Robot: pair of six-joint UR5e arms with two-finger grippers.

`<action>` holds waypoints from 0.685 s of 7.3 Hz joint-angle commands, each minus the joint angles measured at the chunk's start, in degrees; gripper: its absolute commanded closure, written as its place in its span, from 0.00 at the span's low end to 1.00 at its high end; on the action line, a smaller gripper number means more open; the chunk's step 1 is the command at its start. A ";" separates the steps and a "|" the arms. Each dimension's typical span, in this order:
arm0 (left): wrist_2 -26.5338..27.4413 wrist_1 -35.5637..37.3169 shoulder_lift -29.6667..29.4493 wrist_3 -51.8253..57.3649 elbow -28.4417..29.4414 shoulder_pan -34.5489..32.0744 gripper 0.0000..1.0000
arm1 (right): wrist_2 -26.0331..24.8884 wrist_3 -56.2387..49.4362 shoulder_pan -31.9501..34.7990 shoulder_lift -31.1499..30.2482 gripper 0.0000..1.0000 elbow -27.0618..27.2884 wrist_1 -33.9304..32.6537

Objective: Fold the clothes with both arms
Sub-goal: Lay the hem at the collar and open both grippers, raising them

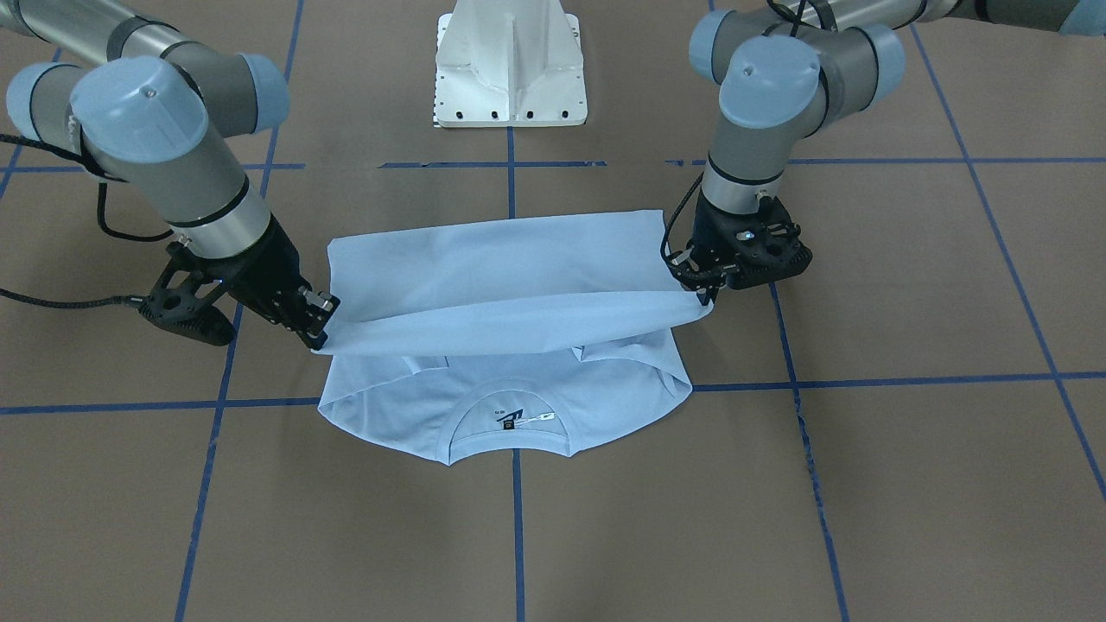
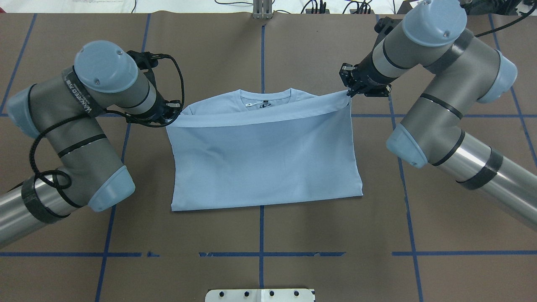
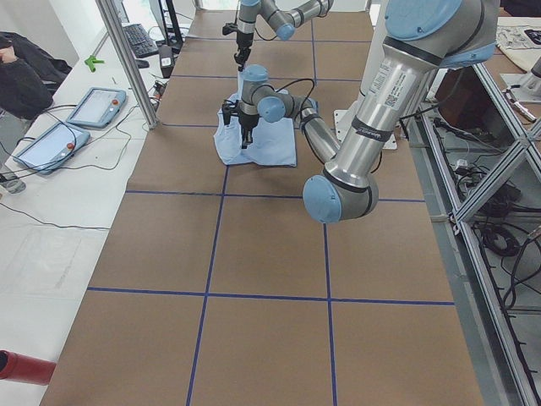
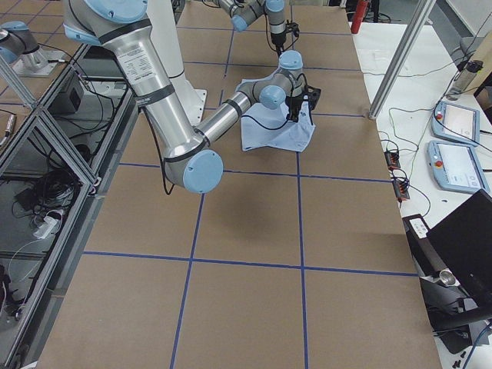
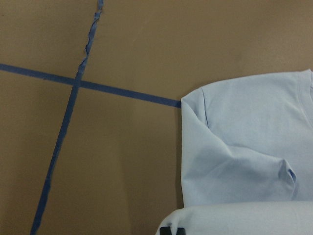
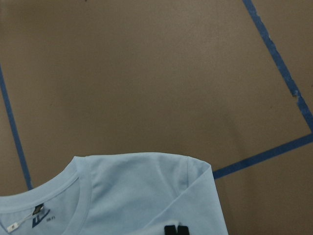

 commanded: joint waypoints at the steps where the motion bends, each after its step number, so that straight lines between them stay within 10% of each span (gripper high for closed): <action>1: 0.10 -5.67 -0.12 0.02 5.60 -0.48 1.00 | -0.23 -0.27 0.56 2.52 1.00 -5.95 1.58; 5: 0.10 -5.60 -4.06 -0.77 8.59 -0.83 1.00 | -0.32 -0.10 -0.58 3.13 1.00 -7.90 4.15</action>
